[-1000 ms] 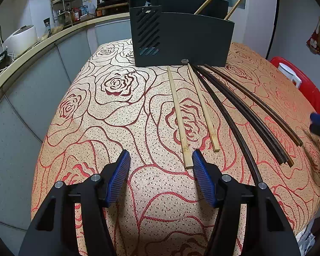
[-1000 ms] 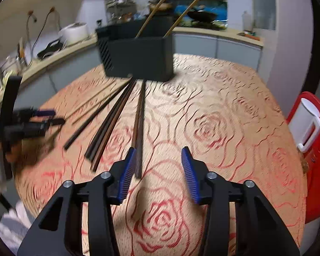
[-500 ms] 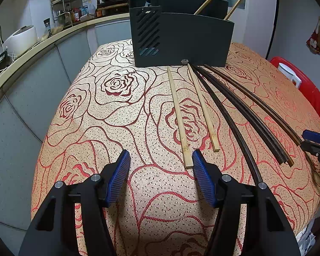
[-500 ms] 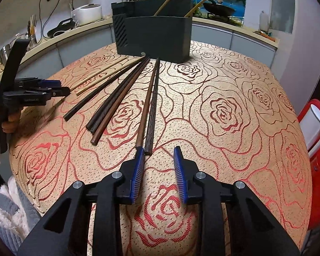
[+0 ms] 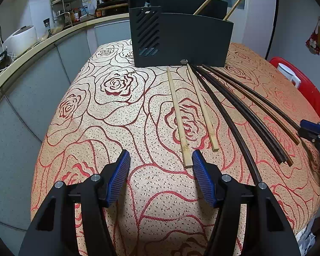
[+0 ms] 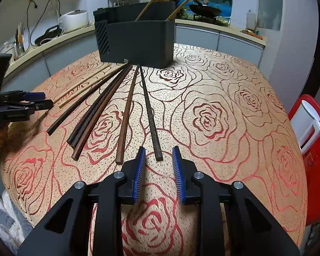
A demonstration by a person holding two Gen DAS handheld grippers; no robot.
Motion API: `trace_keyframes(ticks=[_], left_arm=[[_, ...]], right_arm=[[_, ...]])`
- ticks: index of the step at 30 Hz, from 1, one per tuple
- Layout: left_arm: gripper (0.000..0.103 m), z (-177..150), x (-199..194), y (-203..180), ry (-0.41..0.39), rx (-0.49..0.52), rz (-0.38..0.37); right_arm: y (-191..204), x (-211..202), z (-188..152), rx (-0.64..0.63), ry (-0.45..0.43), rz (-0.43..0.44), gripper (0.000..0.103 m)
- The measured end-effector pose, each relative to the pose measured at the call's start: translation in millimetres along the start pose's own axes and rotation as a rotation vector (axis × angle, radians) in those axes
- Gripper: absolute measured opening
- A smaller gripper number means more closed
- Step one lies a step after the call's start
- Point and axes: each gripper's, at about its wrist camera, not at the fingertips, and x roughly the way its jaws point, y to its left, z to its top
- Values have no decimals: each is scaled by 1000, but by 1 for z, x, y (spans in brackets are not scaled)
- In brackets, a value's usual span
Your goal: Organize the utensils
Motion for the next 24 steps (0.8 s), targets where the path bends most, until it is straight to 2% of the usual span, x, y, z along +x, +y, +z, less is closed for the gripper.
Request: trace_keyframes(ticks=[4,10,19,24], left_arm=[[57,0,-2,-2,-4,8,-24],[45,-1,-4,-9,-13,37,-35],[10,-3,-4,-22,-33,78,-53],[7,-2,-3,-19,-28,66,-51]], right_arm=[[3,6,4,-7,10,7,22],[7,11,9,-22,10,15,18],[9,13,11,-17,6,34,10],[3,13,11,22,12,57,10]])
